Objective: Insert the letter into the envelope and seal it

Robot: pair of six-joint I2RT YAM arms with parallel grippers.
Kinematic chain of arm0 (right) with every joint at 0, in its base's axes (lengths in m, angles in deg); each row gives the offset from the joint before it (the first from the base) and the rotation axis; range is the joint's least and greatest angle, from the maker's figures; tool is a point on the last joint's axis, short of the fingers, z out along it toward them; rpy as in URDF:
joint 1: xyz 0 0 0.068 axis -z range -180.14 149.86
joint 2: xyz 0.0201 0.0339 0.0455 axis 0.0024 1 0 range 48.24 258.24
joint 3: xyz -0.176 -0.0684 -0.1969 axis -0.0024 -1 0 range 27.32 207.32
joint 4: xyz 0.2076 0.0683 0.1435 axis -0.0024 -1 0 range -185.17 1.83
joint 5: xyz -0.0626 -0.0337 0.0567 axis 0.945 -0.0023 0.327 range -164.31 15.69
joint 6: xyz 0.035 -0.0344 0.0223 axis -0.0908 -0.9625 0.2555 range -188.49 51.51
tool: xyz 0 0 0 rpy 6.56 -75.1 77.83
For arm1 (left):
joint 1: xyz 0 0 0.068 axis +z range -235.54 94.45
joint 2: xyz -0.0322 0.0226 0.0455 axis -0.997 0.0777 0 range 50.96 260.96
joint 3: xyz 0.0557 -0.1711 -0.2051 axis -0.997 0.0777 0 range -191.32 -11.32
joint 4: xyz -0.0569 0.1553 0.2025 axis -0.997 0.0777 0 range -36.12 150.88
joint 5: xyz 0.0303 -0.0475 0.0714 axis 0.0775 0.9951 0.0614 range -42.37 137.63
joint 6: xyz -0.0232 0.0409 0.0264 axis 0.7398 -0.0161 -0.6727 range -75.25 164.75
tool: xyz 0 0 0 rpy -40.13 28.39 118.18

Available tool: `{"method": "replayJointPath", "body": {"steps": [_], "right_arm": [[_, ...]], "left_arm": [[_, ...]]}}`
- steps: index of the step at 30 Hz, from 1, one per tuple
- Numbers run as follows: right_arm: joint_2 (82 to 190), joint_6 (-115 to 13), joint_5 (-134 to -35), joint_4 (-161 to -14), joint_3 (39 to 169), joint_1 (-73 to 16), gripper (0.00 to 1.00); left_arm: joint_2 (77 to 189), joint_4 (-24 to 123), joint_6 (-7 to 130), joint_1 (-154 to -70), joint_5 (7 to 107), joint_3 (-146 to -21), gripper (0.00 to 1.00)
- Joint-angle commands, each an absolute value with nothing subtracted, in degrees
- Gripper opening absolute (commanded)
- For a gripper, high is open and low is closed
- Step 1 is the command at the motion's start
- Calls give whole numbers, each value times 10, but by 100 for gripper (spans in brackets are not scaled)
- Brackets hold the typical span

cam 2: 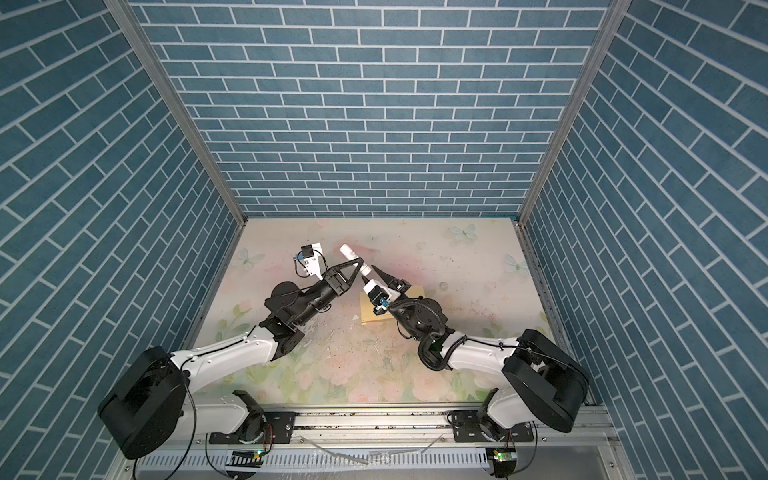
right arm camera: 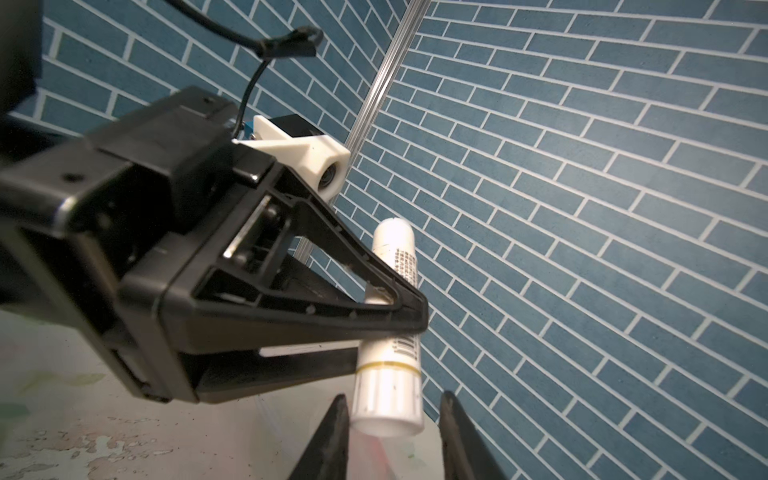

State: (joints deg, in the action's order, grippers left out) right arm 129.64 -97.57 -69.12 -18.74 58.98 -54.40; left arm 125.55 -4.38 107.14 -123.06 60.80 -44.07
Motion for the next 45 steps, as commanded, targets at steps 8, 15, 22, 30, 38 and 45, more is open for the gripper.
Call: {"method": "replayJointPath", "body": {"steps": [8,15,22,30,38,45], "right_arm": [[1306,-1000,-674,-152,618,-552,30],[1309,-976,-678,-154,630,-552,15],[1284,-785,-717,-205,652,-529,3],[1272,-461,-839,-253,688,-453,4],[1282,-354,-906,-285,710,-429,8],[1267,-427,-913,-279,688,-425,28]], "left_arm": [[1261,-69,1071,-1233,619,-438,0],[1261,-71,1071,-1233,620,-437,0],[1261,-74,1068,-1233,622,-436,0],[1261,-79,1066,-1233,626,-436,0],[1260,-82,1067,-1233,627,-437,0],[1256,-83,1075,-1233,619,-431,0]]}}
